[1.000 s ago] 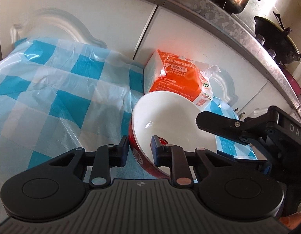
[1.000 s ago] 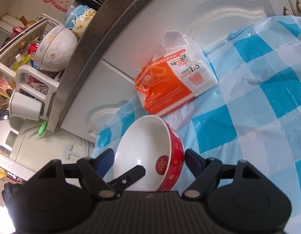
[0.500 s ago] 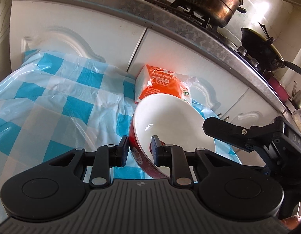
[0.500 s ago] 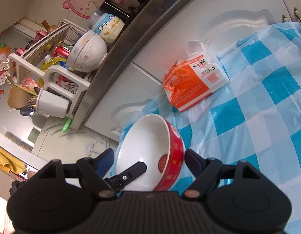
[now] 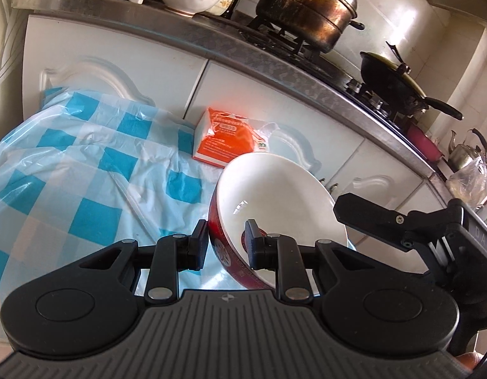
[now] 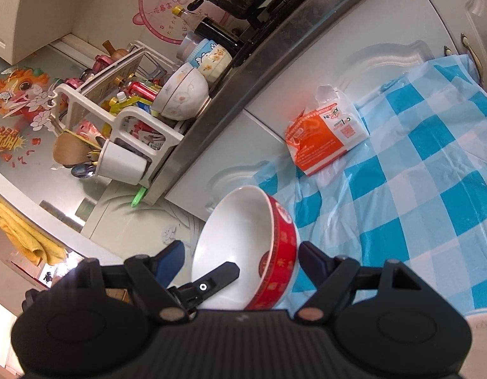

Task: Organize plates and bowls
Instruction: 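Lift the red-banded bowl with the left gripper toward the bowl stack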

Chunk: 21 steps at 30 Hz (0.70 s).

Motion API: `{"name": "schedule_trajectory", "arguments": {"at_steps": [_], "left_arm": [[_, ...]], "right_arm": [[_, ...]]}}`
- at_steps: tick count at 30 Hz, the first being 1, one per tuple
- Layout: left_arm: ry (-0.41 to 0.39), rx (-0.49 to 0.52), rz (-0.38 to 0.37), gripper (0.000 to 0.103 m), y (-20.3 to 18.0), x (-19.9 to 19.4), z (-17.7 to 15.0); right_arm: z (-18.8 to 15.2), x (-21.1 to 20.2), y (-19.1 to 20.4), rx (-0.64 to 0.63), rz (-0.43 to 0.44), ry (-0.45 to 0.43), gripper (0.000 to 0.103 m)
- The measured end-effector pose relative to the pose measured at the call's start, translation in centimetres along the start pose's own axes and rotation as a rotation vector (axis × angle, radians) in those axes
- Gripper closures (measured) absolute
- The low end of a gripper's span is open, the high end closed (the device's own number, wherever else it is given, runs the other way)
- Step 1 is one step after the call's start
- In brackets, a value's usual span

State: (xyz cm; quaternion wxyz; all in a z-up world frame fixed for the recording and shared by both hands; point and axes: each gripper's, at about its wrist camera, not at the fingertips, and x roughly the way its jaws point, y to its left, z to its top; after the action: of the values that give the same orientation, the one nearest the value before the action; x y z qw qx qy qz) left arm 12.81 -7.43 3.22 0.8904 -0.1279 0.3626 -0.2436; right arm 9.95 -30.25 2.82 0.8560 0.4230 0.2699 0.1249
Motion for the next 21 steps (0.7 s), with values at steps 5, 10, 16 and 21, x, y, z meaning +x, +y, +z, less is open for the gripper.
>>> {"name": "schedule_trajectory", "arguments": {"at_steps": [5,10,16,21], "left_arm": [[0.010,0.009,-0.028,0.079,-1.4,-1.3,-1.5],[0.027,0.014,-0.064,0.079,-3.2,-2.2,-3.5],[0.058,0.024,-0.107,0.079,-5.7,-2.7,-6.2],[0.082,0.048,-0.127,0.079,-7.5,-2.7,-8.3]], "right_arm": [[-1.3,-3.2,-0.1,0.006,0.001,-0.031,0.023],[-2.5,-6.8,-0.6,0.012,-0.008,-0.066,0.023],[-4.0,-11.0,-1.5,0.012,-0.026,-0.119,0.023],[-5.4,-14.0,-3.1,0.031,-0.046,-0.154,0.023]]}}
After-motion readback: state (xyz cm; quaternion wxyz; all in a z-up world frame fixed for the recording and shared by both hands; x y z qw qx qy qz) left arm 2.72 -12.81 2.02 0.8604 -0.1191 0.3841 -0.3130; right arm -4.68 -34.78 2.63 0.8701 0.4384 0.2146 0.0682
